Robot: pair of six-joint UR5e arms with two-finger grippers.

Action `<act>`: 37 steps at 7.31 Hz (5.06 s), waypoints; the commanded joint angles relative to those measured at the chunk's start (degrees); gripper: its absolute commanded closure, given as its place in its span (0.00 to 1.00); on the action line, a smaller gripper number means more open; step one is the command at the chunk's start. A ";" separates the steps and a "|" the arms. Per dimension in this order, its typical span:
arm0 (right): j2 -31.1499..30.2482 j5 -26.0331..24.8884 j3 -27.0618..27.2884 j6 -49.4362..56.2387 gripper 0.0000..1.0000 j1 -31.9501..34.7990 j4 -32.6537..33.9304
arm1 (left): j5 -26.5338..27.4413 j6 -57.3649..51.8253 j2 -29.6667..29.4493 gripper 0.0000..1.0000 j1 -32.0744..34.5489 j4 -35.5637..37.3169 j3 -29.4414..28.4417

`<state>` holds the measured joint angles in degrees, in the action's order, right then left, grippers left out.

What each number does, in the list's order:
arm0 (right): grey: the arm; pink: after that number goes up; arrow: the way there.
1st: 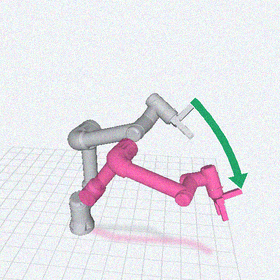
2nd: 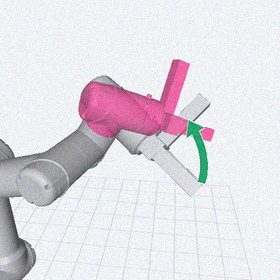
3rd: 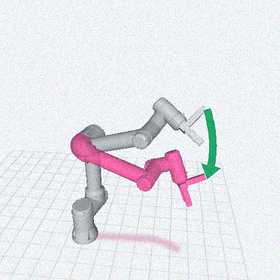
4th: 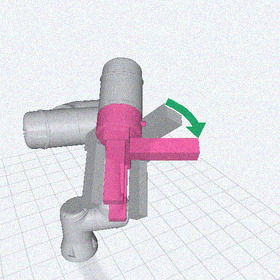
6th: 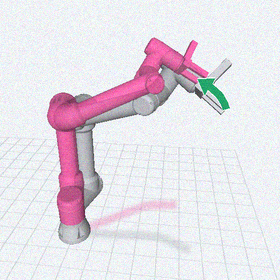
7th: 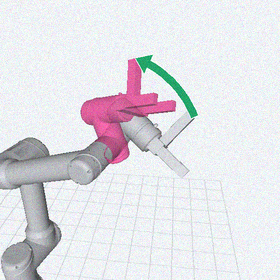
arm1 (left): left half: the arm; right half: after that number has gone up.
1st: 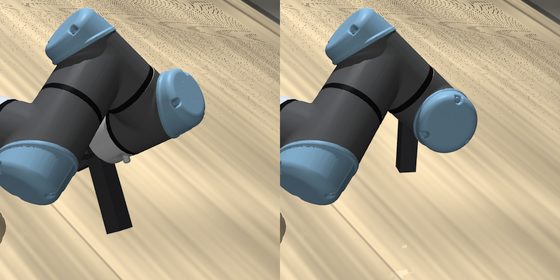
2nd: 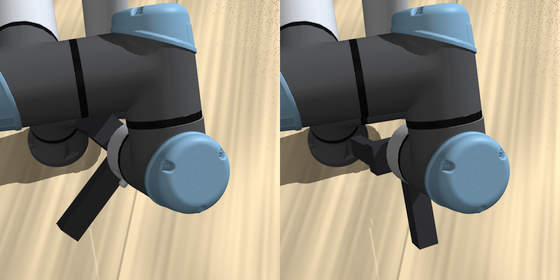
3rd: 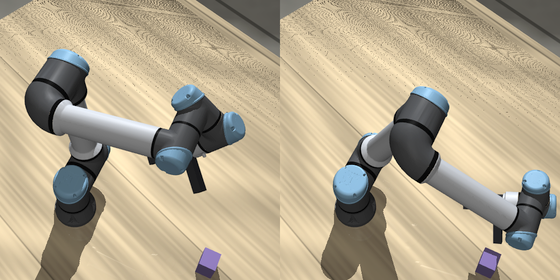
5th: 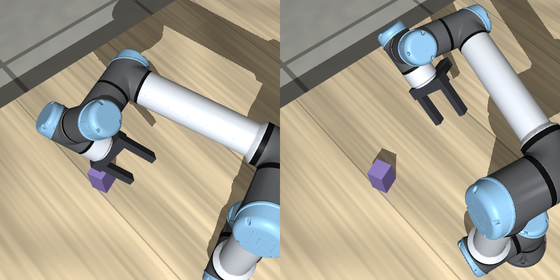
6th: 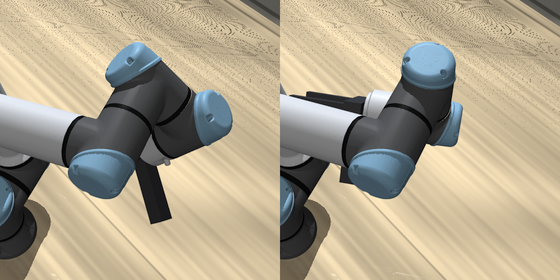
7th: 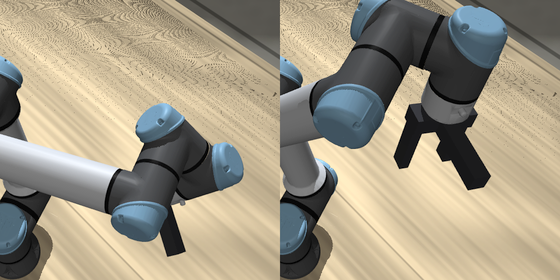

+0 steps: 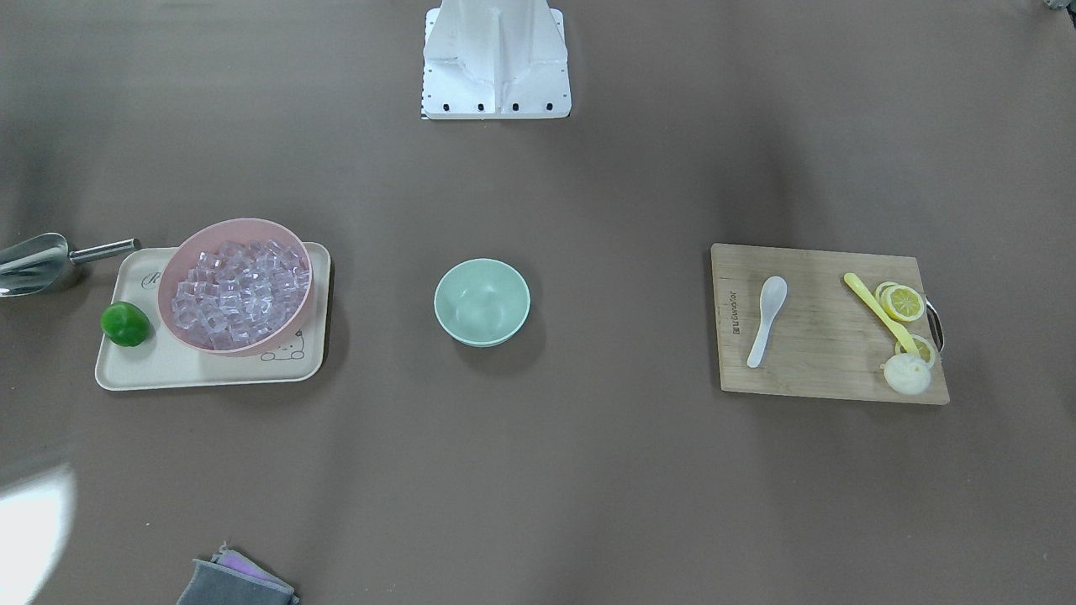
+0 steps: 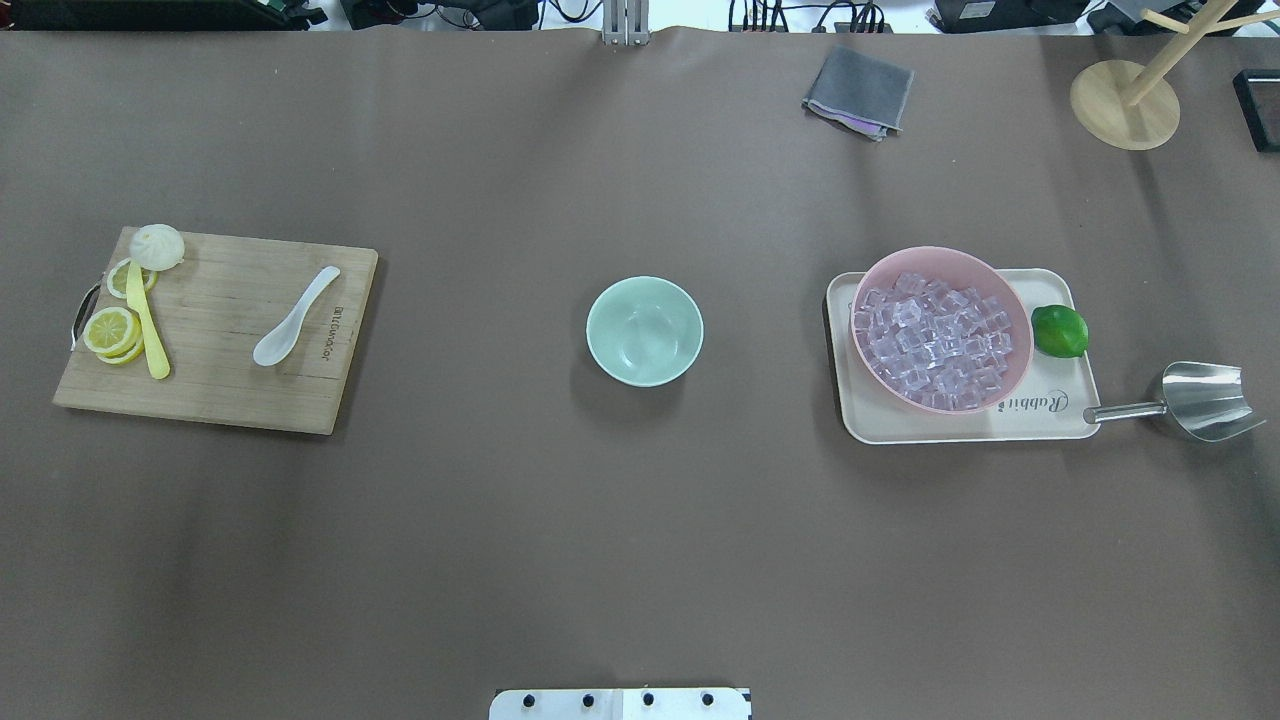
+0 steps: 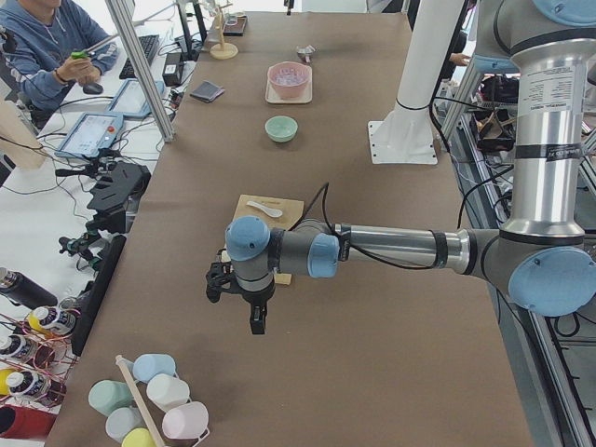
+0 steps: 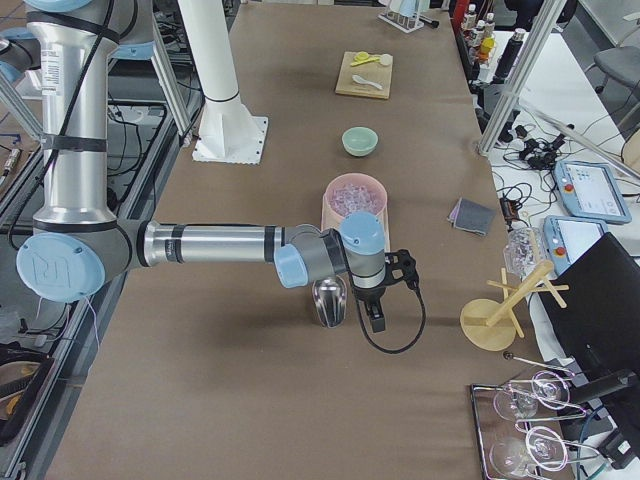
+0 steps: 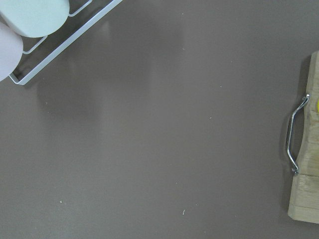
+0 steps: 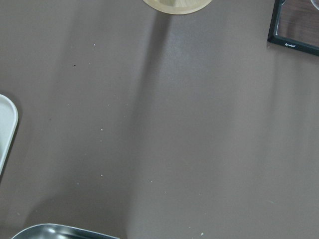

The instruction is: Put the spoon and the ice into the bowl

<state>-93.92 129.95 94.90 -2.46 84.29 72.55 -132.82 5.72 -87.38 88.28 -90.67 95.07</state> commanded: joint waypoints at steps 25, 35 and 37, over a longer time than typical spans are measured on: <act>12.25 5.84 6.96 -21.65 0.01 -13.95 -0.83 | -4.21 18.56 -5.31 0.03 -13.27 -23.58 1.70; 16.49 -21.13 11.20 -42.39 0.25 -41.31 -2.33 | 7.66 35.06 -19.49 0.03 -30.80 -23.76 -4.64; 16.66 -20.88 9.26 -40.95 0.24 -41.48 -2.76 | 7.75 34.97 -19.40 0.03 -30.80 -23.67 -4.99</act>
<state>-77.48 109.19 105.71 -44.16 43.02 70.11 -125.15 40.72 -106.78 57.51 -114.36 90.31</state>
